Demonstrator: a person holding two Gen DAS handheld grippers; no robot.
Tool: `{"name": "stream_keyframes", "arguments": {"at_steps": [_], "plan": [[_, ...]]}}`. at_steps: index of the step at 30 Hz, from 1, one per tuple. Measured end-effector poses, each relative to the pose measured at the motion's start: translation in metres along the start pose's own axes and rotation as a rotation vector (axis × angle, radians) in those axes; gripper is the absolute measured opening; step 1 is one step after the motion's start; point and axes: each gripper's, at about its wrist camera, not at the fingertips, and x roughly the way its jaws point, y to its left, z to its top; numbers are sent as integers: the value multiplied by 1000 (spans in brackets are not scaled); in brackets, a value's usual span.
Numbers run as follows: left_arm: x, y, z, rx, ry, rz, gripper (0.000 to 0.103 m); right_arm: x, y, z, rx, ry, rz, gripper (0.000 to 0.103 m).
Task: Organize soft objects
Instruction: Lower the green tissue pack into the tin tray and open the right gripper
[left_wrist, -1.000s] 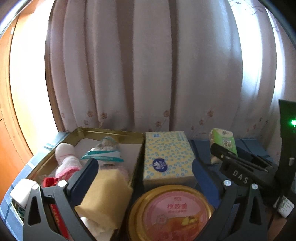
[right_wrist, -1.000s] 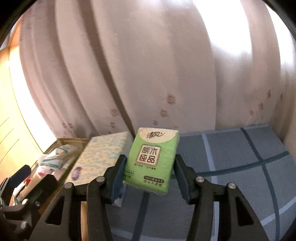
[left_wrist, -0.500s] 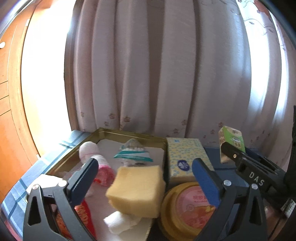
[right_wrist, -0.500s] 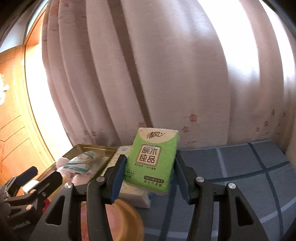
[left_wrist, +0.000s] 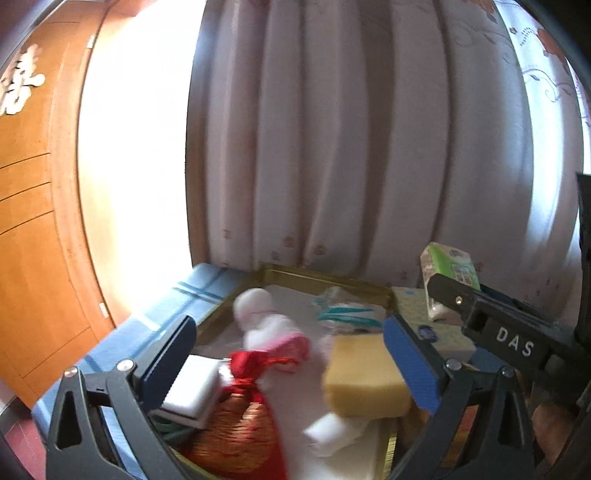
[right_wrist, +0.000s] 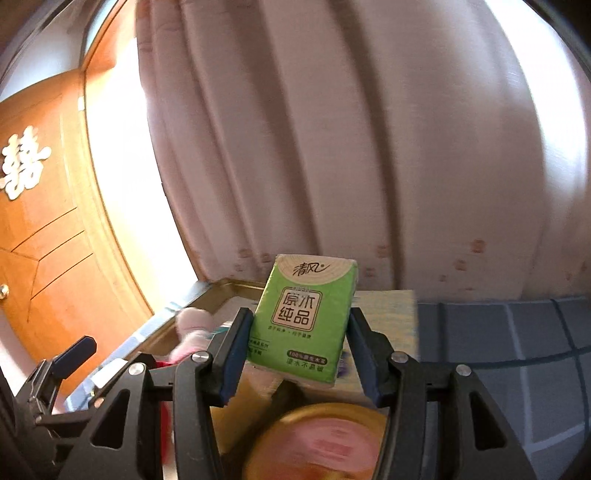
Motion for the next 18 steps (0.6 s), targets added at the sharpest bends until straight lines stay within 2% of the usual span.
{"name": "stream_keyframes", "arguments": {"at_steps": [9,18], "plan": [[2,45,-5,-51,19,67,102,41,59,4,-84,104,80,55],[3,68,-12,-73,41,88,102,53,74,-2,-119,151,88,56]]}}
